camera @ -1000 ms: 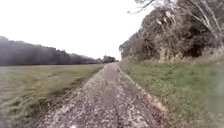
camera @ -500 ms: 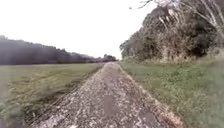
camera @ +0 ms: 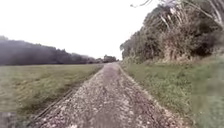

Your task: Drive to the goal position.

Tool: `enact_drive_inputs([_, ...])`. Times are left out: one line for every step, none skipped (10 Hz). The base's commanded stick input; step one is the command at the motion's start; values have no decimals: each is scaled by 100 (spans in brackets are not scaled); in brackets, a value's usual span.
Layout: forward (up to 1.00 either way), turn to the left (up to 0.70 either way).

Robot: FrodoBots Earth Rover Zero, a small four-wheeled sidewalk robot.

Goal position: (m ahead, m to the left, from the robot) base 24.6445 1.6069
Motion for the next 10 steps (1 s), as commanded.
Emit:
enact_drive_inputs([70,0])
enact_drive_inputs([70,0])
enact_drive_inputs([70,0])
enact_drive_inputs([70,0])
enact_drive_inputs([70,0])
enact_drive_inputs([70,0])
enact_drive_inputs([70,0])
enact_drive_inputs([70,0])
enact_drive_inputs([70,0])
enact_drive_inputs([70,0])
